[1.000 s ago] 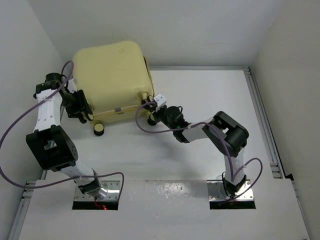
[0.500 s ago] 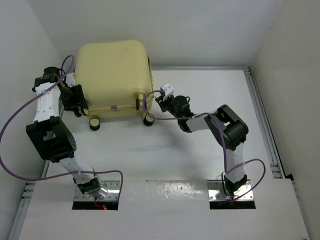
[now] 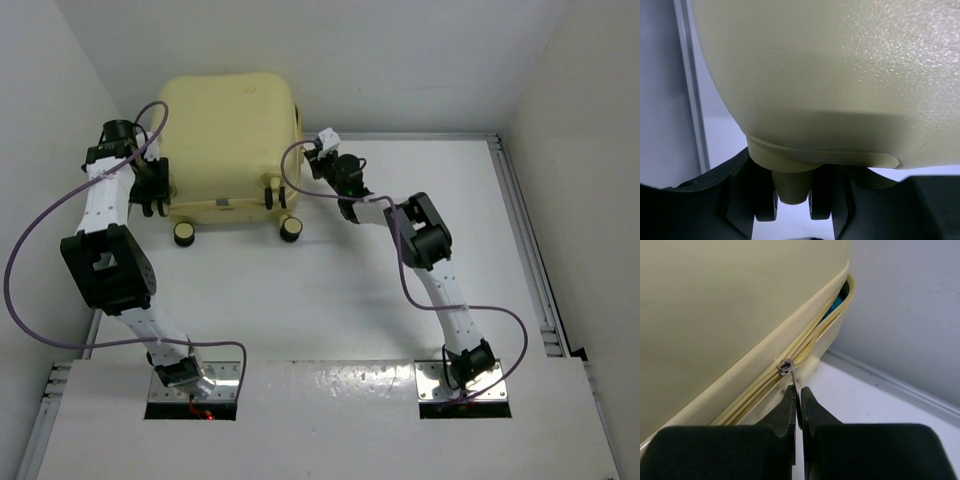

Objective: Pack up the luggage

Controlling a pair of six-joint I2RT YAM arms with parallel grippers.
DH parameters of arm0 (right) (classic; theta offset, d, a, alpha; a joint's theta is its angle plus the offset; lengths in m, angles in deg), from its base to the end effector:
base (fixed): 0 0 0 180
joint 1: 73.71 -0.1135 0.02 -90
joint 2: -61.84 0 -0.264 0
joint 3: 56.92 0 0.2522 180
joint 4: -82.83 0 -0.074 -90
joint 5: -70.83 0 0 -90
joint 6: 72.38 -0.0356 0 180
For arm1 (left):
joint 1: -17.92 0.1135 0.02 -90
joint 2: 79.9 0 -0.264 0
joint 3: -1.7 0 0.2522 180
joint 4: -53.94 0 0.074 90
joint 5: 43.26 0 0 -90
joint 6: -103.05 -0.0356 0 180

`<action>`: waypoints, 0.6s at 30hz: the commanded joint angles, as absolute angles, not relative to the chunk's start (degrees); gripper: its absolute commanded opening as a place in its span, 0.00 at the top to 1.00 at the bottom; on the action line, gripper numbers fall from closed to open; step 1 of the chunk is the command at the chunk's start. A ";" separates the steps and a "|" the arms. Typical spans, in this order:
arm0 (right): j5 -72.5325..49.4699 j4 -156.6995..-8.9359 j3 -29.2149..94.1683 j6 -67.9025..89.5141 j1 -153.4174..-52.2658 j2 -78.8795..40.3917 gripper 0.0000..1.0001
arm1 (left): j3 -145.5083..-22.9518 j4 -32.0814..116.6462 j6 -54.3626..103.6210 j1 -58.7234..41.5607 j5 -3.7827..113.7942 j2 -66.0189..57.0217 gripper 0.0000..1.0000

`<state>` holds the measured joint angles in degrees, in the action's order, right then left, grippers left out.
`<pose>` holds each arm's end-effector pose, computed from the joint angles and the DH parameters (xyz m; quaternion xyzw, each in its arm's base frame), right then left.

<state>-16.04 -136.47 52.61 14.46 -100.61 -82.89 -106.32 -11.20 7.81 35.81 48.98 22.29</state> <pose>0.4904 0.2510 0.1284 -0.1597 0.6624 0.2077 0.7018 0.3645 0.1162 0.3029 -0.1011 0.9589 0.0346 0.2630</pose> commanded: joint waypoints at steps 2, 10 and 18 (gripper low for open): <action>-31.13 -133.61 67.04 15.69 -92.52 -90.99 1.00 | -108.21 4.41 6.63 36.02 40.31 28.64 1.00; -26.39 -136.56 67.78 14.46 -93.40 -91.54 1.00 | -107.42 11.52 11.56 38.75 63.96 17.75 0.00; -16.54 -146.16 44.93 12.09 -98.05 -78.97 1.00 | -113.40 5.12 5.50 38.13 72.84 13.26 0.00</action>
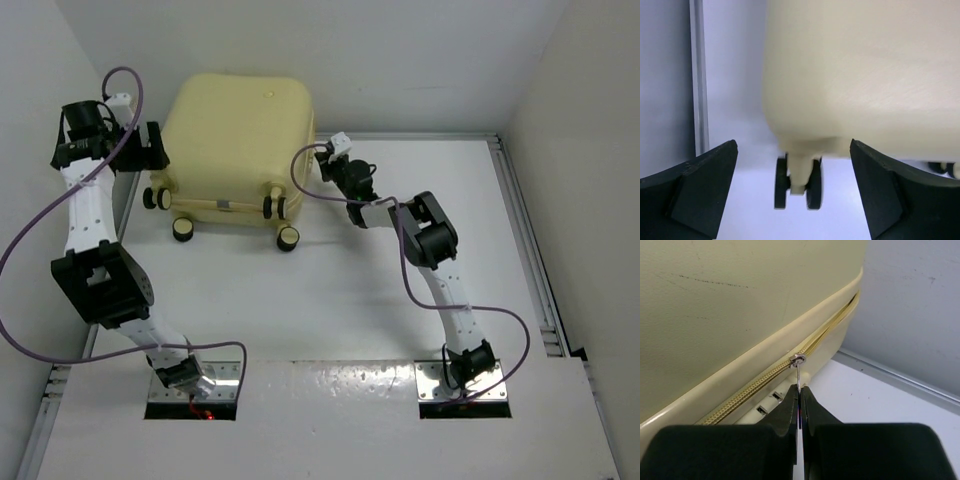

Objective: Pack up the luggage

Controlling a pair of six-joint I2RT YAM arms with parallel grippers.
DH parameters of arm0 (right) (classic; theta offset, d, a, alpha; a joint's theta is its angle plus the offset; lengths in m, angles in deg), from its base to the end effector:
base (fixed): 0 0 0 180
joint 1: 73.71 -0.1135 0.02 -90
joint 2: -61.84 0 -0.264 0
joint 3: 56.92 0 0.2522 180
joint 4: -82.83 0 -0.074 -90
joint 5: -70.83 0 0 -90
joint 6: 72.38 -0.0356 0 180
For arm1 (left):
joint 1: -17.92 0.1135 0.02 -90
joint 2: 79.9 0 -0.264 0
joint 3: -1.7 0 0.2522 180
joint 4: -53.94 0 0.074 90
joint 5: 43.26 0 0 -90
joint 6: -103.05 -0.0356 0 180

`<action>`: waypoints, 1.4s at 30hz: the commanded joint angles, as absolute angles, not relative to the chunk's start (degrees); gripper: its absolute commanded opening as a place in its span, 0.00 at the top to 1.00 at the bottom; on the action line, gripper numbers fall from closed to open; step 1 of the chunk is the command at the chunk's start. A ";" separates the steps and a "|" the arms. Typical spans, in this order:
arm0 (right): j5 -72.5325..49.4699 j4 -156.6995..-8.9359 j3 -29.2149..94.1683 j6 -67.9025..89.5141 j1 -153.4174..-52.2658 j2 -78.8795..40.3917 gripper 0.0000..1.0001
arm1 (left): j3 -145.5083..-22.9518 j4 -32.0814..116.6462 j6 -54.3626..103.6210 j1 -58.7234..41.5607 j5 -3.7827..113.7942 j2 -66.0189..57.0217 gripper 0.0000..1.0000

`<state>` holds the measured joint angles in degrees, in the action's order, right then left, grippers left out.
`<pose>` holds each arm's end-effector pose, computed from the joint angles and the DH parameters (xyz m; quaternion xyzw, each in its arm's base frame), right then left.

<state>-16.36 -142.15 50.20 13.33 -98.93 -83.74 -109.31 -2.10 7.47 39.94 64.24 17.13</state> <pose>0.4915 0.2334 0.1183 -0.1389 0.6512 0.2058 0.7172 0.3537 0.1315 0.3641 -0.0680 0.9027 -0.0392 0.4231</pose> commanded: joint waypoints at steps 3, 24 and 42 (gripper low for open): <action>-12.42 -147.66 41.40 10.42 -100.08 -74.76 1.00 | -111.21 -0.50 0.49 37.52 78.18 10.63 0.00; -5.99 -147.93 24.07 4.35 -113.79 -59.80 1.00 | -97.76 -24.70 -20.97 23.99 89.20 2.02 0.00; -9.33 -145.99 28.21 5.23 -115.64 -61.12 1.00 | -84.49 -4.48 -9.98 18.01 59.14 -0.98 0.00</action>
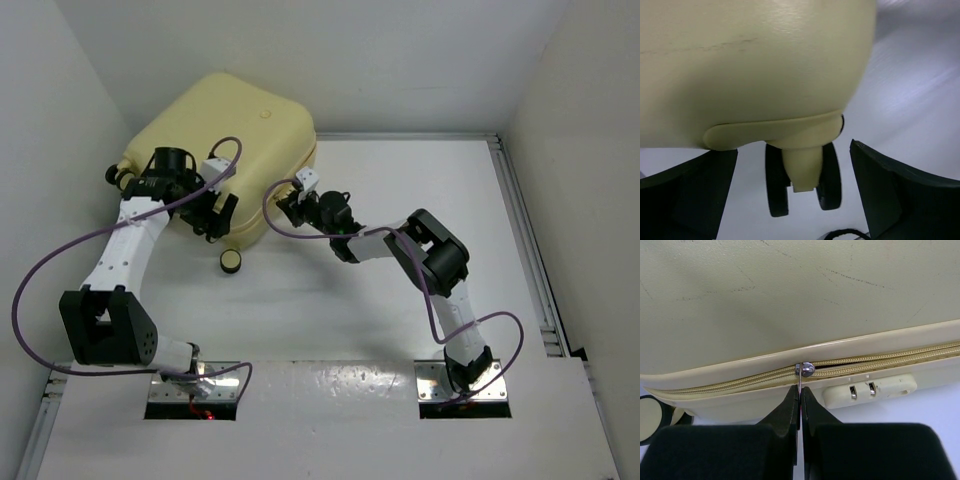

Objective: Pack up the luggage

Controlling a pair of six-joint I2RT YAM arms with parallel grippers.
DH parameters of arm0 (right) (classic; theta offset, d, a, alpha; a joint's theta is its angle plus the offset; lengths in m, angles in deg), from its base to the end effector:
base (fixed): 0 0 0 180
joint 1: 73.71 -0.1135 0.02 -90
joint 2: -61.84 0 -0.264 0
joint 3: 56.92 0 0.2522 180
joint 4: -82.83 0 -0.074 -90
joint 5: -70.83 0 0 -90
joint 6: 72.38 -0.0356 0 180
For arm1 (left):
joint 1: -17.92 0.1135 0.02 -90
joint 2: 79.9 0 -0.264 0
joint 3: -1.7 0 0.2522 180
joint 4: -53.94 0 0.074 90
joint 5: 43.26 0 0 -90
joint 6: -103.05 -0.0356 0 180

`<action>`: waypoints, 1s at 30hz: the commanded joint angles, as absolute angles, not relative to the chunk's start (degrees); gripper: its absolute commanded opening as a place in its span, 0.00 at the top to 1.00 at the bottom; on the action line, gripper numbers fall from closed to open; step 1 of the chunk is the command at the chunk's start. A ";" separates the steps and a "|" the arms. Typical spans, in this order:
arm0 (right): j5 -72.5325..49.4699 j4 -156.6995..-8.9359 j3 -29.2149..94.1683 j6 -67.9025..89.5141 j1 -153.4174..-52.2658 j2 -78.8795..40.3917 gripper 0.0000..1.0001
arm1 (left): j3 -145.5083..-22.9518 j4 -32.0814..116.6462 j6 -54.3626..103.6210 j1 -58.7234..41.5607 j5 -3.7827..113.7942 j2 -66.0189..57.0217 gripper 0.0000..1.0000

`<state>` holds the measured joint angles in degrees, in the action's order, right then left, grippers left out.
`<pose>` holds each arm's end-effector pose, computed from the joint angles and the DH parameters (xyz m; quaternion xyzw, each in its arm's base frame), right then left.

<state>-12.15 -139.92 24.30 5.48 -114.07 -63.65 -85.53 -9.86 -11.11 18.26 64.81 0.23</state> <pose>0.3501 0.3032 0.1495 -0.2157 0.6831 0.3473 0.6051 0.2843 -0.0094 0.3146 0.2393 0.9165 -0.0870 0.3084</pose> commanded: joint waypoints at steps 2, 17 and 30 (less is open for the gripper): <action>-9.59 -145.82 28.38 5.58 -115.38 -61.47 1.00 | -84.48 -3.94 -9.45 18.01 58.27 -0.98 0.00; -10.91 -145.29 24.96 6.81 -112.12 -59.89 1.00 | -81.58 -2.71 -8.84 16.25 64.59 3.49 0.28; -11.18 -147.83 19.17 7.86 -111.51 -56.21 1.00 | -75.88 -2.01 -20.68 6.06 68.18 -3.34 0.89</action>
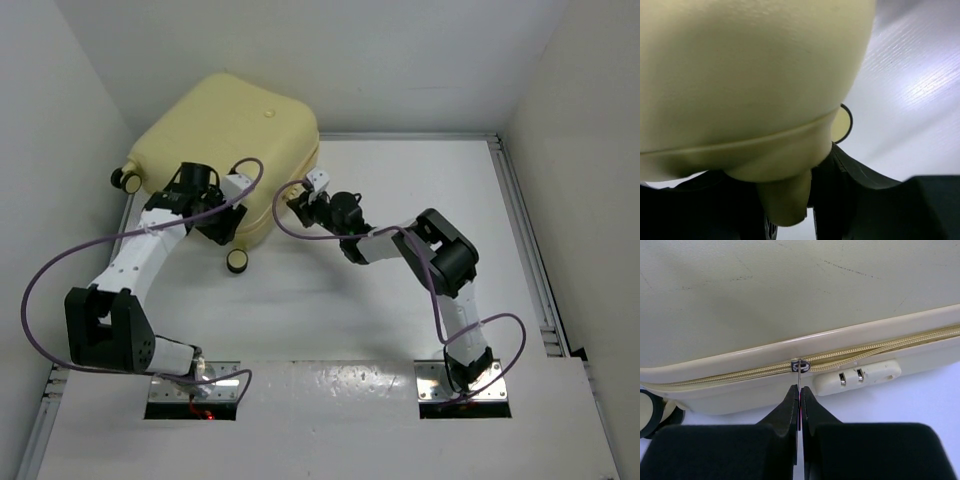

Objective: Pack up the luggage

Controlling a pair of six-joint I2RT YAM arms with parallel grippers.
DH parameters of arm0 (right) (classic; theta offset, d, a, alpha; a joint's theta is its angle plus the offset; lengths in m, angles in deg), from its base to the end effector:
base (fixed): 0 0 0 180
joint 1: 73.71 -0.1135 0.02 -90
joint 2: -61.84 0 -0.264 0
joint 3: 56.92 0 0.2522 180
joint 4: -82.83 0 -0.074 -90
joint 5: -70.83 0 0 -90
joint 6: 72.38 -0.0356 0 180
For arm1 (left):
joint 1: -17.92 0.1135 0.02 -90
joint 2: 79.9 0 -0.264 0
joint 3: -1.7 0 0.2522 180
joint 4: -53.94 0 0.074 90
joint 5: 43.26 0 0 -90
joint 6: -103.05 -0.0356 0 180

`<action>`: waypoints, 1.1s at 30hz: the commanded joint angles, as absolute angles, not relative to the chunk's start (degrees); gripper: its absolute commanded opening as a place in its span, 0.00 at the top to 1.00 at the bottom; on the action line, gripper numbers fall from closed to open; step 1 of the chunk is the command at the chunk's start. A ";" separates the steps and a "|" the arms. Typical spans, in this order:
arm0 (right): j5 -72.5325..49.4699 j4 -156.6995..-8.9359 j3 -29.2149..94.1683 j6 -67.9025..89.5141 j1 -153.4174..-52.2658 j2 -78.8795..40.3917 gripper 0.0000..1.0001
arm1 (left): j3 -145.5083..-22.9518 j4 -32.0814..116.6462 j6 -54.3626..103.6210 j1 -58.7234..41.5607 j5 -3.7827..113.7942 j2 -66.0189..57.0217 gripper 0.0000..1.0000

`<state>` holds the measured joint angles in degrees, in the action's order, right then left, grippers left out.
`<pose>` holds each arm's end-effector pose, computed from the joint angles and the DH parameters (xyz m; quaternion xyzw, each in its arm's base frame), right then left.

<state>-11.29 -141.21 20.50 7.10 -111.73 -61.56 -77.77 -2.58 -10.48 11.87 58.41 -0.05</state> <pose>0.3513 0.2809 0.1488 -0.2169 0.6854 0.3300 0.6118 0.2828 -0.0372 0.2805 0.2714 0.9146 -0.0533 0.2949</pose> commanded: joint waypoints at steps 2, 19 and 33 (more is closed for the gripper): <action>-11.17 -148.36 17.67 8.04 -111.51 -55.59 1.00 | -73.94 -2.01 -22.19 3.60 68.19 -5.71 0.98; -11.07 -142.94 -7.82 7.86 -114.58 -32.22 1.00 | -69.55 -22.31 -40.82 1.91 79.35 -20.31 1.00; -20.23 -131.14 -19.95 13.49 -110.11 -18.24 1.00 | -68.31 -20.99 -44.42 17.82 74.34 -19.89 1.00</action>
